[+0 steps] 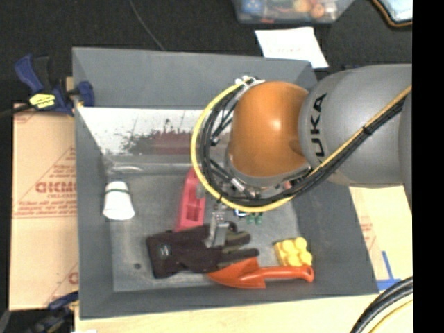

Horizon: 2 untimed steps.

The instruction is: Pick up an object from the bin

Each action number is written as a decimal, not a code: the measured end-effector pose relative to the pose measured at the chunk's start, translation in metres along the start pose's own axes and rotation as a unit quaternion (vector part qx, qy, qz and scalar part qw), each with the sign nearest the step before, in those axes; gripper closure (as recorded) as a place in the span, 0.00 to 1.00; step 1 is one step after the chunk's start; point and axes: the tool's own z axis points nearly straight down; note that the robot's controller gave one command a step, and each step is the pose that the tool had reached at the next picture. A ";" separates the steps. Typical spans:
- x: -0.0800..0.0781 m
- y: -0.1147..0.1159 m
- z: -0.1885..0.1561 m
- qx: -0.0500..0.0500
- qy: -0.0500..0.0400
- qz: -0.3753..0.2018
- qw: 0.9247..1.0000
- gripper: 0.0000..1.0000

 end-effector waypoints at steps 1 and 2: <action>0.011 -0.042 0.113 0.000 -0.016 -0.030 0.999 0.00; 0.007 -0.034 0.111 -0.001 -0.016 -0.043 0.999 0.00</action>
Offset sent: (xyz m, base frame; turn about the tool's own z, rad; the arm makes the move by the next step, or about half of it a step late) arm -0.0145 -0.0315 -0.1192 -0.0936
